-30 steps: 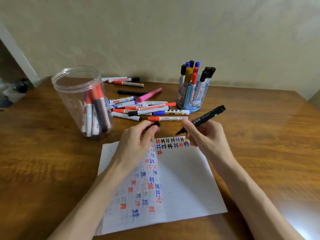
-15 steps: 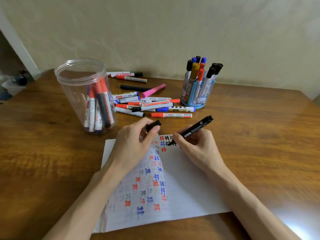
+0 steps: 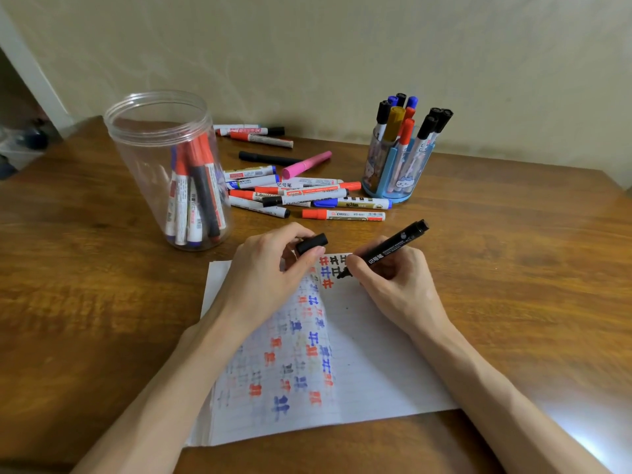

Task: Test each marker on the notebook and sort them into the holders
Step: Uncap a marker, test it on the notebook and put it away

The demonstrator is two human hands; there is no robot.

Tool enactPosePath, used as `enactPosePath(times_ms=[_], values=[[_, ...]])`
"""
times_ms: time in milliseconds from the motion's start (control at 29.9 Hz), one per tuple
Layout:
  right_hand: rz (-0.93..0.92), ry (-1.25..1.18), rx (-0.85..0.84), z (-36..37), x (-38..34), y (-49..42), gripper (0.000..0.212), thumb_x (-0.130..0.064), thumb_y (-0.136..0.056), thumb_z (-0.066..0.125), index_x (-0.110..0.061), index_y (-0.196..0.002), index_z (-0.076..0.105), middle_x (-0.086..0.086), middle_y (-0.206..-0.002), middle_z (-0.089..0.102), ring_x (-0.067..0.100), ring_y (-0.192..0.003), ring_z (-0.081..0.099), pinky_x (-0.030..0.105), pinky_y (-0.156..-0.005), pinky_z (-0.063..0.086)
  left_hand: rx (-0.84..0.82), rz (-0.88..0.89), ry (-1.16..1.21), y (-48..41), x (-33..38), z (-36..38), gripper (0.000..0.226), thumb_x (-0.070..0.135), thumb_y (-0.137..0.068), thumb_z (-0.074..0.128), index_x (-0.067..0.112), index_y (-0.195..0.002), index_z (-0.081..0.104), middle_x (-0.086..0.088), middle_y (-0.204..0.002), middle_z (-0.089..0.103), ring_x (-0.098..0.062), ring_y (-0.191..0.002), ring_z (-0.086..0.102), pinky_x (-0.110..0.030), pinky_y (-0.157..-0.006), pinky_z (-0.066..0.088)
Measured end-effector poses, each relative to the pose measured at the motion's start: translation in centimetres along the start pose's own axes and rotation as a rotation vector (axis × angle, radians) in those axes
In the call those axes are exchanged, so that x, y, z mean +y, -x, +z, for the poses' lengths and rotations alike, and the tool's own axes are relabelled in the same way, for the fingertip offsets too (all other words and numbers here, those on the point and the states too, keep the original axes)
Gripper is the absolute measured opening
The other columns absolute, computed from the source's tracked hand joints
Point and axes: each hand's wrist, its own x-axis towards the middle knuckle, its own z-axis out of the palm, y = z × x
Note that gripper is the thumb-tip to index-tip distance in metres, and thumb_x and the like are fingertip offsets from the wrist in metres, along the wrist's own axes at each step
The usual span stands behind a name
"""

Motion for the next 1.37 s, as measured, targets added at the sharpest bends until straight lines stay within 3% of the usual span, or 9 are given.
enactPosePath(times_ms=[134, 535, 970, 1371], values=[[0.000, -0.003, -0.005, -0.01, -0.02, 0.02, 0.013, -0.019, -0.094, 0.075, -0.021, -0.081, 0.073, -0.009, -0.079, 0.077, 0.009, -0.071, 0.071, 0.020, -0.063, 0.054, -0.028, 0.004, -0.030, 0.05, -0.01, 0.03, 0.027, 0.043, -0.095, 0.065, 0.029, -0.117, 0.067, 0.021, -0.101, 0.065, 0.001, -0.091, 0.066, -0.016, -0.071, 0.057], [0.016, 0.011, -0.015, 0.05, -0.16, 0.10, 0.011, -0.024, -0.094, 0.075, -0.022, -0.083, 0.073, -0.008, -0.083, 0.078, 0.009, -0.077, 0.073, 0.022, -0.065, 0.057, -0.020, -0.018, -0.036, 0.08, -0.02, -0.07, 0.025, 0.042, -0.095, 0.065, 0.030, -0.117, 0.067, 0.024, -0.098, 0.062, 0.016, -0.085, 0.056, 0.000, -0.068, 0.046], [-0.042, 0.053, -0.011, -0.04, -0.05, 0.20, 0.012, -0.019, -0.092, 0.074, -0.019, -0.080, 0.070, -0.007, -0.074, 0.072, 0.005, -0.064, 0.063, 0.016, -0.058, 0.047, -0.028, -0.012, -0.054, 0.15, -0.13, 0.02, 0.025, 0.042, -0.096, 0.065, 0.031, -0.118, 0.066, 0.024, -0.100, 0.061, 0.017, -0.084, 0.055, -0.001, -0.064, 0.046], [-0.021, 0.042, -0.052, 0.02, 0.05, 0.24, 0.011, -0.023, -0.092, 0.075, -0.019, -0.083, 0.072, -0.011, -0.078, 0.076, 0.010, -0.073, 0.072, 0.021, -0.061, 0.055, -0.024, -0.009, -0.057, 0.15, -0.01, 0.02, 0.025, 0.043, -0.096, 0.065, 0.030, -0.118, 0.067, 0.023, -0.098, 0.061, 0.016, -0.084, 0.056, -0.002, -0.064, 0.046]])
